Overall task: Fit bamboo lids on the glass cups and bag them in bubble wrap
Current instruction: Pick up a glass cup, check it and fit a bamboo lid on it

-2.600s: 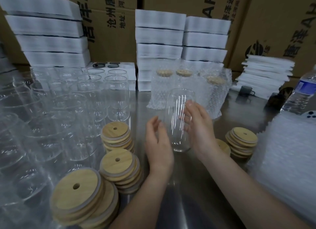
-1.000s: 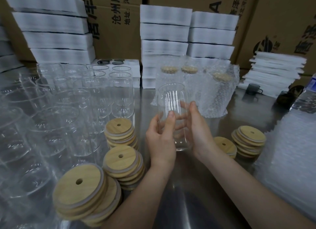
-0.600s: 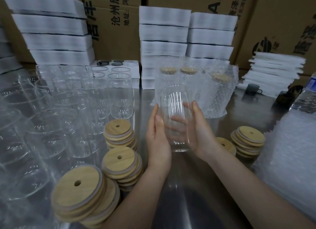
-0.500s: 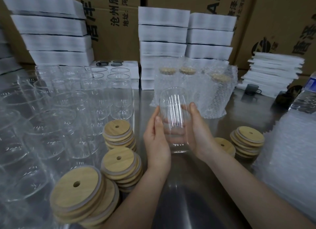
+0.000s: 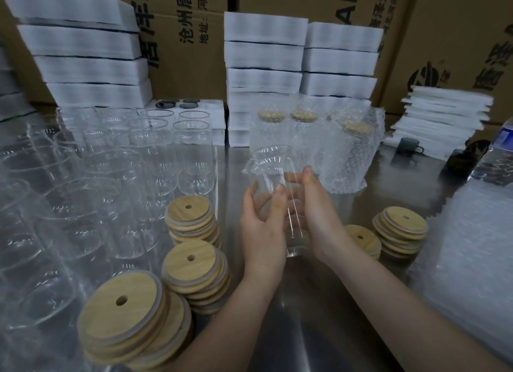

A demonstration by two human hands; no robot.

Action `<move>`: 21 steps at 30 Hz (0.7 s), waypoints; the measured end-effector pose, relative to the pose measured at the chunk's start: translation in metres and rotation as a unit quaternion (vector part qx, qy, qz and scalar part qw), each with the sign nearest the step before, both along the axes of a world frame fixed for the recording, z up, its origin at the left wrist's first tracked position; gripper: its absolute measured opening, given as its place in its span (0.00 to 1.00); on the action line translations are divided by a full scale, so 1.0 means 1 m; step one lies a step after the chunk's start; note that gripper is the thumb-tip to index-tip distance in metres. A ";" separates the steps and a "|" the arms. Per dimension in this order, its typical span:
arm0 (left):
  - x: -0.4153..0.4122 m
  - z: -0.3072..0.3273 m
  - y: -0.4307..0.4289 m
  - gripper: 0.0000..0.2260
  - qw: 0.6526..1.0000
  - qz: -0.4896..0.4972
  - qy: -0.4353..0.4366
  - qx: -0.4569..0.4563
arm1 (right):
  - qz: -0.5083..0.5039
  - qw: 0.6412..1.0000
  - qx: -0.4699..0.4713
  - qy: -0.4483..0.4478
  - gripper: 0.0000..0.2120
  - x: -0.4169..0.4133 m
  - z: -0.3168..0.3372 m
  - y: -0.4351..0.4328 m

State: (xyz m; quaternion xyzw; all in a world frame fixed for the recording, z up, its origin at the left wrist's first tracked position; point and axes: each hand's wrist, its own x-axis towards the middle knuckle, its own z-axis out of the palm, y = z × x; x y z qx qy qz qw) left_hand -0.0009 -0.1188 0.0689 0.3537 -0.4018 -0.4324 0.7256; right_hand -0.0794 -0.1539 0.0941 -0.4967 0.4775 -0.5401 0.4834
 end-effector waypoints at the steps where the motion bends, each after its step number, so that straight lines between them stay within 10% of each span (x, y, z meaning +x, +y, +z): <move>1: 0.000 0.002 0.001 0.25 1.000 -0.001 0.006 -0.003 | -0.002 1.000 0.003 -0.008 0.22 -0.001 0.001 0.000; 14: 0.004 0.000 -0.008 0.18 0.979 -0.094 0.131 0.127 | 0.066 0.993 0.069 -0.073 0.20 -0.010 0.003 -0.001; 21: 0.009 -0.004 -0.012 0.13 0.987 0.031 0.129 0.089 | 0.166 0.973 0.098 -0.127 0.26 -0.009 0.005 0.004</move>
